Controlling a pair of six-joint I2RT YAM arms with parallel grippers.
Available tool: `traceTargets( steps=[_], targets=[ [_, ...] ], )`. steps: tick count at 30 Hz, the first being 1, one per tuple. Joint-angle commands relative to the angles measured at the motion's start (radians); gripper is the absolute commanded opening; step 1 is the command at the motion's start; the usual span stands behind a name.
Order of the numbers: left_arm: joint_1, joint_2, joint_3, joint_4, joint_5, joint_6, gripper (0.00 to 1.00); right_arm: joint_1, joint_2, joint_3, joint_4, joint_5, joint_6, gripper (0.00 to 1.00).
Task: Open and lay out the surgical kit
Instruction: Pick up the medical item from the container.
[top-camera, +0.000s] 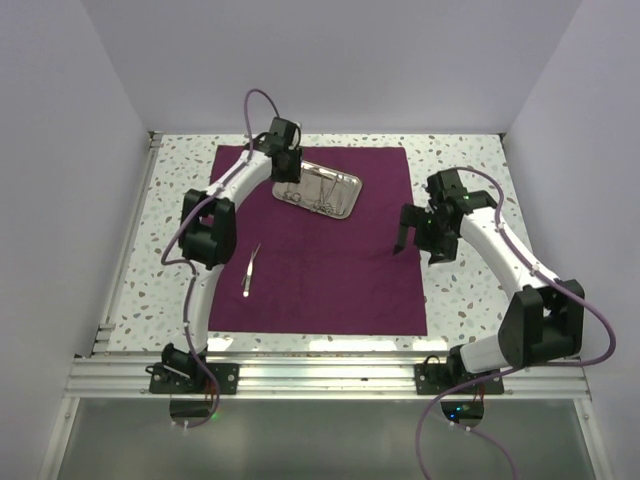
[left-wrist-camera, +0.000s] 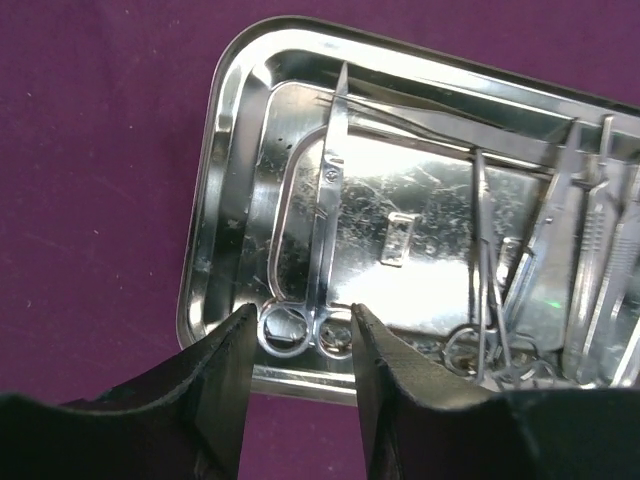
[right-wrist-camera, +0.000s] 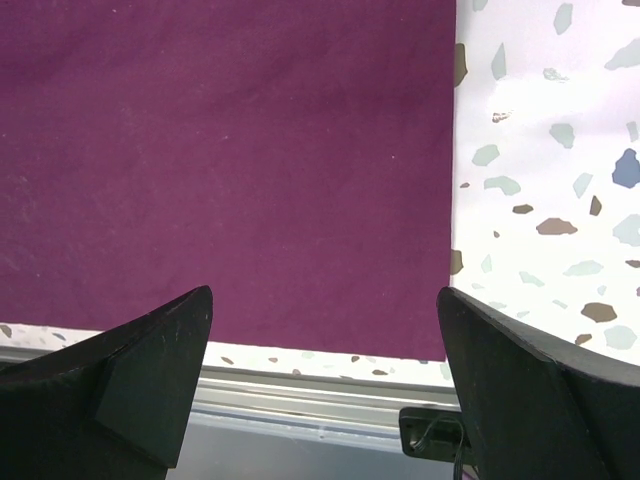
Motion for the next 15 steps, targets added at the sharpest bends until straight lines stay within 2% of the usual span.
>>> traceTargets(
  steps=[1, 7, 15],
  targets=[
    [0.005, 0.039, 0.019, 0.05, -0.039, 0.036, 0.46, -0.003, -0.06, 0.009, -0.04, 0.002, -0.023, 0.98],
    [-0.004, 0.104, 0.055, 0.057, -0.085, 0.085, 0.44, -0.003, -0.078, 0.003, -0.071, 0.023, -0.012, 0.98],
    [-0.012, 0.141, 0.067, 0.082, -0.067, 0.102, 0.45, -0.003, -0.073, -0.006, -0.076, 0.037, 0.008, 0.98]
  ],
)
